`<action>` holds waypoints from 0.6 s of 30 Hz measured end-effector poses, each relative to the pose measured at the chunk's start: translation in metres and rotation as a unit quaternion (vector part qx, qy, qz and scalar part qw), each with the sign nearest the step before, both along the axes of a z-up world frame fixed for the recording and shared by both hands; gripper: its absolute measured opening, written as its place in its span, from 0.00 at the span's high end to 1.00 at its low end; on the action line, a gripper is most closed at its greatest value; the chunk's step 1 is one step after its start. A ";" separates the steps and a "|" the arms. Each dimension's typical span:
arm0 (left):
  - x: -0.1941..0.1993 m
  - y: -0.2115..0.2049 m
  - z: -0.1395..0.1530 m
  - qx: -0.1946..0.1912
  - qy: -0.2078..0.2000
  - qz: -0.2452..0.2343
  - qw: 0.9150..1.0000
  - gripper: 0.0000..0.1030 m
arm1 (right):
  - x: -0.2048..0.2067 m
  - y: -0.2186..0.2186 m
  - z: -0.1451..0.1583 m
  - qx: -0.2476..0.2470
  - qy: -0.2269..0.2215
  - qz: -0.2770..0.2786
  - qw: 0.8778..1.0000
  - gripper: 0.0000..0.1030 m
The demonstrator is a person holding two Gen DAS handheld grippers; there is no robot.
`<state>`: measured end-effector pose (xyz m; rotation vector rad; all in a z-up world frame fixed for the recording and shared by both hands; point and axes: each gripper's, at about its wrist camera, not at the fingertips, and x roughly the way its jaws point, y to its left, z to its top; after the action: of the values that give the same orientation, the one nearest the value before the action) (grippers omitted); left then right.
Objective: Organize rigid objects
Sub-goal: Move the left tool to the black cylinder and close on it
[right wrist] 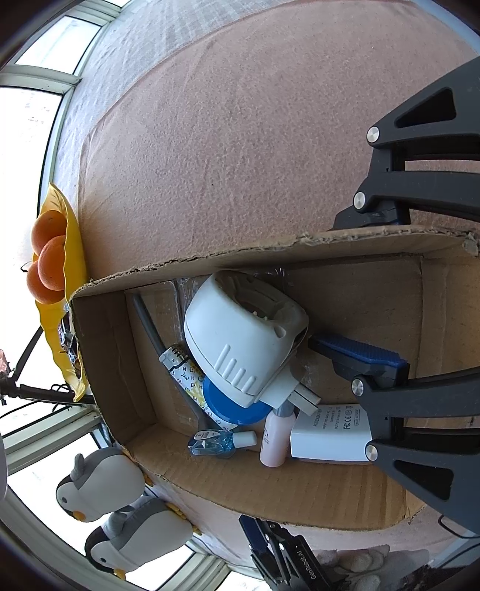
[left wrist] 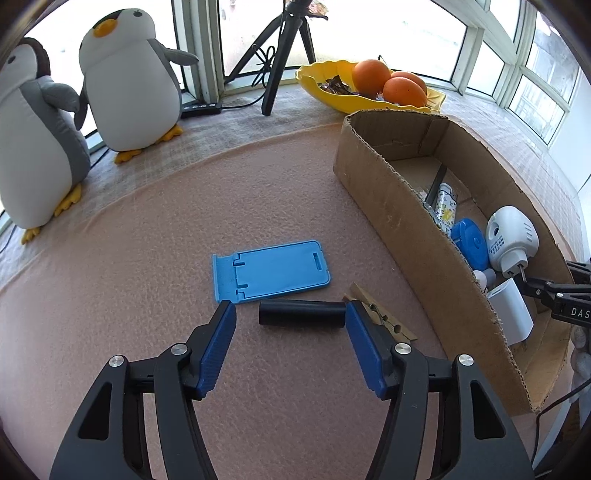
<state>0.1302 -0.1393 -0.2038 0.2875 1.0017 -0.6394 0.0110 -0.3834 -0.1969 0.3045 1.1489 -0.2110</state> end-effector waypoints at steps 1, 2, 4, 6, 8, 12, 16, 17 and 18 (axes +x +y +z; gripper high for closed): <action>-0.002 -0.003 -0.001 0.006 -0.006 -0.005 1.000 0.40 | 0.001 0.000 0.000 0.000 0.001 0.000 1.000 0.58; -0.003 -0.004 -0.002 0.010 -0.010 -0.011 1.000 0.40 | 0.001 0.000 0.000 0.001 0.002 0.000 1.000 0.58; -0.005 -0.006 -0.005 0.012 -0.010 -0.022 1.000 0.40 | 0.001 -0.001 0.000 0.002 0.003 0.000 1.000 0.58; -0.007 -0.009 -0.008 0.017 -0.010 -0.028 0.999 0.39 | 0.001 -0.001 0.000 0.003 0.003 -0.001 1.000 0.58; -0.007 -0.010 -0.011 0.024 -0.012 -0.029 0.999 0.39 | 0.002 -0.001 0.000 0.004 0.004 -0.001 1.000 0.58; -0.003 -0.008 -0.013 0.023 -0.012 -0.020 0.999 0.39 | 0.003 -0.001 0.000 0.004 0.004 -0.001 1.000 0.57; -0.001 -0.008 -0.012 0.020 -0.014 -0.020 0.999 0.40 | 0.003 0.000 0.000 0.004 0.004 -0.001 1.000 0.57; -0.001 -0.008 -0.012 0.019 -0.015 -0.020 1.000 0.40 | 0.003 0.000 0.000 0.004 0.004 -0.001 1.000 0.57; -0.001 -0.008 -0.012 0.017 -0.015 -0.020 1.000 0.40 | 0.002 0.000 0.000 0.003 0.004 0.000 1.000 0.57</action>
<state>0.1291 -0.1475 -0.2155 0.3476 0.9809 -0.6521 0.0134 -0.3832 -0.1973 0.3099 1.1586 -0.2091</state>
